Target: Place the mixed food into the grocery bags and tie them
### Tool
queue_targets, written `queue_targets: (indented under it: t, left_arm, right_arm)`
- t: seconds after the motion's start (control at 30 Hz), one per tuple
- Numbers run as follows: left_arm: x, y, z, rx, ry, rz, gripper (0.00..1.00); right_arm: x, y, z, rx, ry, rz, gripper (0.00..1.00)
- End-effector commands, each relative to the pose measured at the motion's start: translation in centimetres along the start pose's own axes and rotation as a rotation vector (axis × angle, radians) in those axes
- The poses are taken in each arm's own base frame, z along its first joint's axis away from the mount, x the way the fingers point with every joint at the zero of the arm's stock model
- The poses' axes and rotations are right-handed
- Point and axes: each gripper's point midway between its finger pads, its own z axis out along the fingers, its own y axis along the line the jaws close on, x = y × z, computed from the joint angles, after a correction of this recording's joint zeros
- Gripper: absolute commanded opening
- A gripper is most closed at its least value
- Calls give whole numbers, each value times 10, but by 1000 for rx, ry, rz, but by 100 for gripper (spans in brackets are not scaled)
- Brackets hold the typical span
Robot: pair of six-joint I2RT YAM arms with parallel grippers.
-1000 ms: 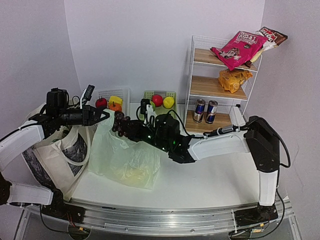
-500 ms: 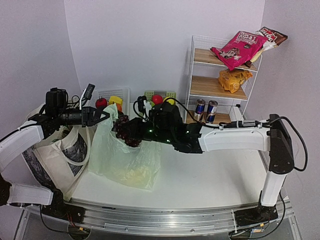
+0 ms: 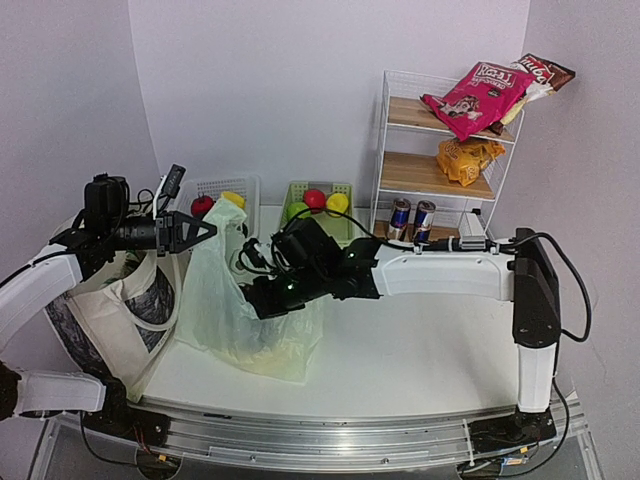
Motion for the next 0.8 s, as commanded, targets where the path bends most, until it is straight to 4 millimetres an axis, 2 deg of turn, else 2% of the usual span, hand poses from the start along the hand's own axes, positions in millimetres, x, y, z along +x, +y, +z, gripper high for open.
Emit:
queue_targets:
  t: [0.0, 0.03, 0.1, 0.17, 0.3, 0.37, 0.43, 0.5, 0.6, 0.7, 0.77]
  left_arm:
    - [-11, -15, -7, 20, -19, 98, 0]
    - [-9, -15, -8, 15, -14, 104, 0]
    - [-4, -15, -10, 4, -1, 118, 0]
    - [5, -15, -12, -11, 19, 148, 0]
    - [39, -1, -15, -74, 82, 205, 0]
    - [54, 4, -17, -97, 113, 228, 0]
    - [64, 7, -18, -107, 131, 255, 0]
    - [71, 8, -20, -115, 149, 290, 0]
    - [87, 9, -22, -108, 205, 349, 0]
    - [107, 12, -26, -105, 274, 424, 0]
    - [118, 11, -30, -90, 315, 475, 0]
  right_arm:
    - [-3, 6, -13, 25, 27, -98, 21]
    - [-10, 7, -17, 44, 9, -118, 40]
    - [-25, 10, -29, 84, -18, -177, 84]
    - [-47, 23, -48, 105, -63, -248, 89]
    - [-93, 44, -100, 139, -205, -348, 90]
    - [-116, 43, -126, 167, -279, -349, 90]
    - [-136, 34, -144, 212, -340, -345, 89]
    - [-155, 15, -152, 273, -377, -343, 89]
    - [-183, -25, -159, 348, -421, -277, 88]
    - [-208, -69, -151, 389, -441, -209, 86]
    - [-220, -95, -137, 451, -439, -236, 86]
